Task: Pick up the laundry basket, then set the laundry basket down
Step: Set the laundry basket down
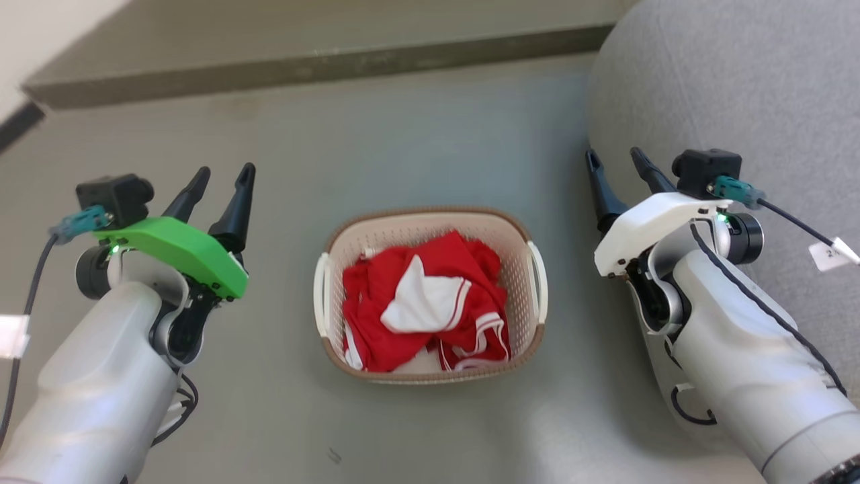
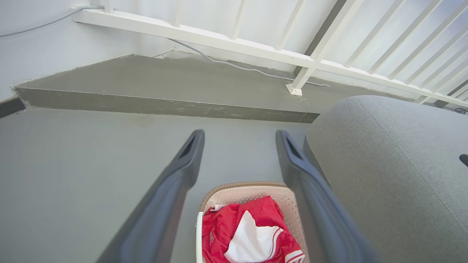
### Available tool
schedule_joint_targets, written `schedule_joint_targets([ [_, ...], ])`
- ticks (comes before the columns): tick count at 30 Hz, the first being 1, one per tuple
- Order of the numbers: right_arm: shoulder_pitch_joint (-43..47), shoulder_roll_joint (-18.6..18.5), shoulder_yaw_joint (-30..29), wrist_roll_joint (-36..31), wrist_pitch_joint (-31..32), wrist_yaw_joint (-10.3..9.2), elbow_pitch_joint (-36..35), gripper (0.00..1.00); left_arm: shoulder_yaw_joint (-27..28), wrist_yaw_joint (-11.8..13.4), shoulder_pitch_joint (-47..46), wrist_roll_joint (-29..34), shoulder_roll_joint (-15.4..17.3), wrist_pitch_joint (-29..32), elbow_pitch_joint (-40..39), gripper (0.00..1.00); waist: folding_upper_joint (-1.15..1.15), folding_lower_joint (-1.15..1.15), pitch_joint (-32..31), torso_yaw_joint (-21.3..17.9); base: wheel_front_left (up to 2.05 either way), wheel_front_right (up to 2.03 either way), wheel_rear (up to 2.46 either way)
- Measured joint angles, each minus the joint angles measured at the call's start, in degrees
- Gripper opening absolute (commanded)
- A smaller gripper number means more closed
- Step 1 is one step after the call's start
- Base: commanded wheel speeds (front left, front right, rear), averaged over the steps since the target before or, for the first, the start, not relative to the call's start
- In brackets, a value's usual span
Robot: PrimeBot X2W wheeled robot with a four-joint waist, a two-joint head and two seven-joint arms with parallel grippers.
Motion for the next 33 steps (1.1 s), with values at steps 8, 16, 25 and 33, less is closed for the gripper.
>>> schedule_joint_targets([
  [8, 6.0, 0.1, -4.5, -2.2, 0.0, -0.03, -8.3, 1.00, 9.4, 0.1, 5.0, 6.0, 1.4, -0.2, -6.2, 1.00, 0.00, 0.00, -5.3, 0.8, 0.00, 0.00, 0.00],
  [16, 12.7, 0.2, -8.6, -5.8, 0.0, -0.12, -17.4, 1.00, 16.3, 1.4, 12.0, 12.0, 1.9, -0.2, -13.5, 1.00, 0.00, 0.00, -8.7, 1.3, 0.00, 0.00, 0.00],
  [25, 19.9, 0.1, -12.4, -11.1, 0.0, -1.24, -24.8, 1.00, 22.0, 1.6, 20.7, 19.0, 1.1, -0.2, -21.2, 1.00, 0.00, 0.00, -10.8, 1.4, 0.00, 0.00, 0.00],
  [33, 25.3, 0.0, -16.1, -14.5, -0.1, -1.61, -30.8, 1.00, 26.2, 2.6, 27.9, 23.5, -1.6, -0.2, -26.2, 1.00, 0.00, 0.00, -12.5, 1.2, 0.00, 0.00, 0.00],
])
